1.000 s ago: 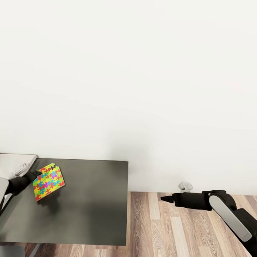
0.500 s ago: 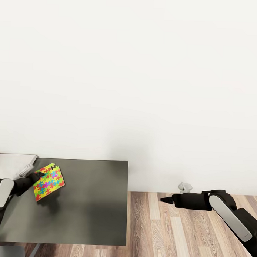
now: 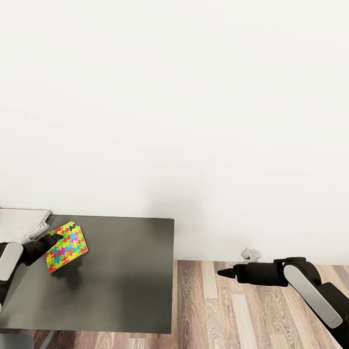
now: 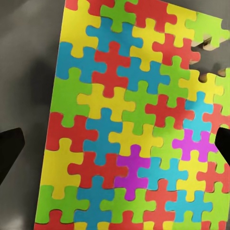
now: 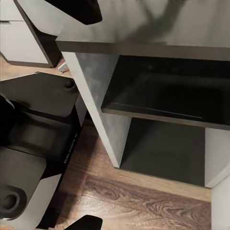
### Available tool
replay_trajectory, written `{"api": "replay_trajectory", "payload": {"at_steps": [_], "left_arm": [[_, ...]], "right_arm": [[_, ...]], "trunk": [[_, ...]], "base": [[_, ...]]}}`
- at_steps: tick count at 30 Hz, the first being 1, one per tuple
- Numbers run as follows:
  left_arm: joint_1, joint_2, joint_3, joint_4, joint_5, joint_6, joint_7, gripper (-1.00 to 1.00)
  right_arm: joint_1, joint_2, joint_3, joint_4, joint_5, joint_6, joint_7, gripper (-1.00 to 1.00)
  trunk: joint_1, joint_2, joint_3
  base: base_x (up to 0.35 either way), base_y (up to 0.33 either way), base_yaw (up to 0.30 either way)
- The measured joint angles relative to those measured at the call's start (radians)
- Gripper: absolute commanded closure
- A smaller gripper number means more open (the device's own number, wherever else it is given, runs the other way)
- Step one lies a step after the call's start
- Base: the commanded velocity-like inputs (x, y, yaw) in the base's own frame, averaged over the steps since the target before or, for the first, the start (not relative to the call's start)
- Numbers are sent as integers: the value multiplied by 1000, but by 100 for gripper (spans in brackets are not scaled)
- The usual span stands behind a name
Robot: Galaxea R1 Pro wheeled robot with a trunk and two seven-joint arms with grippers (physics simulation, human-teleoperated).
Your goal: Put all the toys in the child's room - the three board games (two on the bed and one on the table), the two jigsaw puzzles on the table, and the tennis ball on the table - inside the toy box on the table in the child's room.
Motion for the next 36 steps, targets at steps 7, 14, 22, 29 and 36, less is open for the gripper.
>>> {"api": "replay_trajectory", "payload": {"at_steps": [7,14,22,29,36], "left_arm": [[-1,0,-3,2,-1,-2,-2,-100],[-1,0,-4,4,-1,-2,-3,-100],[-1,1,-4,9,-1,-4,-3,-100],[-3,3,-5,26,-1,-6,-3,-100],[-6,4,-5,36,-2,-12,-3,-100]], "right_arm": [[0,0,0,-1,0,2,0,-100],[0,-1,-1,-2,0,3,0,-100],[0,-1,0,-3,0,3,0,-100],[0,-1,0,-4,0,3,0,-100],[0,-1,0,-4,0,4,0,-100]], "trunk": [[0,0,0],[0,0,0],[0,0,0],[0,0,0],[0,0,0]], "base": [[0,0,0],[0,0,0],[0,0,0],[0,0,0],[0,0,0]]}}
